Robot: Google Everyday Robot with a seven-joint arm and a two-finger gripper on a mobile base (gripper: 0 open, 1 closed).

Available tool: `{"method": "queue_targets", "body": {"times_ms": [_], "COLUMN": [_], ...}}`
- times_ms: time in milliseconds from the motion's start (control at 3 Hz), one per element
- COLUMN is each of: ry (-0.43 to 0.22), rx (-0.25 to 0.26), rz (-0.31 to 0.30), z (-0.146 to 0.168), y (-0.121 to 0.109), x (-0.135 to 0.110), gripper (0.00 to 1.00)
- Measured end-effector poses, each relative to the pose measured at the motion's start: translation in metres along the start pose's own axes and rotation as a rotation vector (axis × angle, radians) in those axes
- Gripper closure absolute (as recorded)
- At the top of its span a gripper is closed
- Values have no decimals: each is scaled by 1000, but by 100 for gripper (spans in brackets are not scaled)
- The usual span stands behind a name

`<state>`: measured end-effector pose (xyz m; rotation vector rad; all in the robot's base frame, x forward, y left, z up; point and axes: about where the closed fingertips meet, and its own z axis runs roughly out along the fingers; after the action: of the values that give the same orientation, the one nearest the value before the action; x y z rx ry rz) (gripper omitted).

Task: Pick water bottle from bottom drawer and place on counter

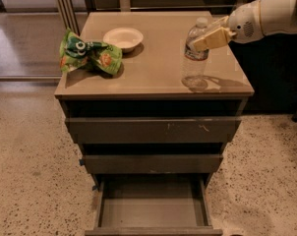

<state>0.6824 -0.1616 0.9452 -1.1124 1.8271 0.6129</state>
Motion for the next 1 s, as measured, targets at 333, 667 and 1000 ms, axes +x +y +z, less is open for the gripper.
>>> {"method": "queue_targets", "body": {"times_ms": [333,667,1000], "ry": [0,0,0], "rx": [0,0,0], "rz": [0,0,0], "z": [0,0,0], "y": [0,0,0], "x": [0,0,0], "gripper": [81,58,34]}}
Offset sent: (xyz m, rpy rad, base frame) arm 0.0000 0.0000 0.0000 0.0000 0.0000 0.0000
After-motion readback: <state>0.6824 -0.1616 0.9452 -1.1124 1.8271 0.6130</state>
